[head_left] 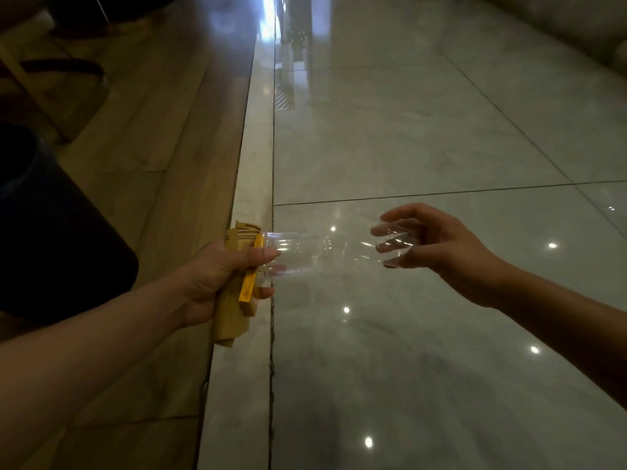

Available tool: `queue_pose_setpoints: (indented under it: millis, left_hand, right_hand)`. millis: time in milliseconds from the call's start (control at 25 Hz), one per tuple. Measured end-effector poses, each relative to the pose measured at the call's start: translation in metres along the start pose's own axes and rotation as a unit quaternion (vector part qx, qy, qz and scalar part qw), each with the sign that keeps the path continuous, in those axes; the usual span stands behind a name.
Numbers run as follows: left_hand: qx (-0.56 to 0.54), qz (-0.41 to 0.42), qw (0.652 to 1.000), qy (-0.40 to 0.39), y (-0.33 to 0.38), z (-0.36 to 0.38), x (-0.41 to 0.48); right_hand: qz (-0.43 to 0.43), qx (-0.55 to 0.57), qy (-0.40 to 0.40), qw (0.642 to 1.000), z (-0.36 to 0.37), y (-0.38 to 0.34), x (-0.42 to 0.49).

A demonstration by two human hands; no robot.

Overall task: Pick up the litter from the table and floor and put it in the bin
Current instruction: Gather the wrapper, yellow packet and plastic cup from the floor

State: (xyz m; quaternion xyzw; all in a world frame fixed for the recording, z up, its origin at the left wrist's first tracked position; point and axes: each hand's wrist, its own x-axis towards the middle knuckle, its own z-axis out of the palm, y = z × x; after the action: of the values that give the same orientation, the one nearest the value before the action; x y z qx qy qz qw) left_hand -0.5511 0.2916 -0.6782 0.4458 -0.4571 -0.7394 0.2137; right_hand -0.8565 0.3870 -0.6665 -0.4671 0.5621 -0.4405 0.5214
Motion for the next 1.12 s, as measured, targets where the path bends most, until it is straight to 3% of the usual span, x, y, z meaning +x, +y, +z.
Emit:
queue_pose_setpoints:
  millis: [280, 560, 600, 680, 800, 1000, 1120]
  left_hand:
    - [0.031, 0.019, 0.999, 0.006, 0.005, -0.018, -0.015]
    - [0.048, 0.023, 0.998, -0.028, 0.007, -0.018, -0.022]
    - [0.052, 0.023, 0.998, -0.028, 0.006, -0.017, -0.022]
    - [0.064, 0.027, 0.997, -0.028, 0.006, -0.014, -0.023]
    - [0.077, 0.040, 0.996, -0.012, 0.001, -0.008, -0.024]
    - [0.096, 0.043, 0.994, 0.008, -0.008, -0.003, -0.029]
    - [0.109, 0.033, 0.993, -0.004, -0.009, 0.001, -0.032]
  right_hand:
    - [-0.002, -0.081, -0.068, 0.994, 0.051, -0.005, 0.013]
    - [0.045, 0.046, -0.082, 0.995, 0.085, 0.003, 0.009]
    - [0.044, 0.028, -0.083, 0.995, 0.089, 0.002, 0.007]
    - [0.006, -0.116, -0.073, 0.991, 0.093, -0.002, 0.003]
    - [-0.077, -0.311, -0.044, 0.946, 0.099, -0.005, -0.002]
    - [-0.102, -0.340, -0.048, 0.934, 0.099, -0.003, -0.006]
    - [-0.122, -0.410, -0.086, 0.900, 0.100, 0.001, -0.005]
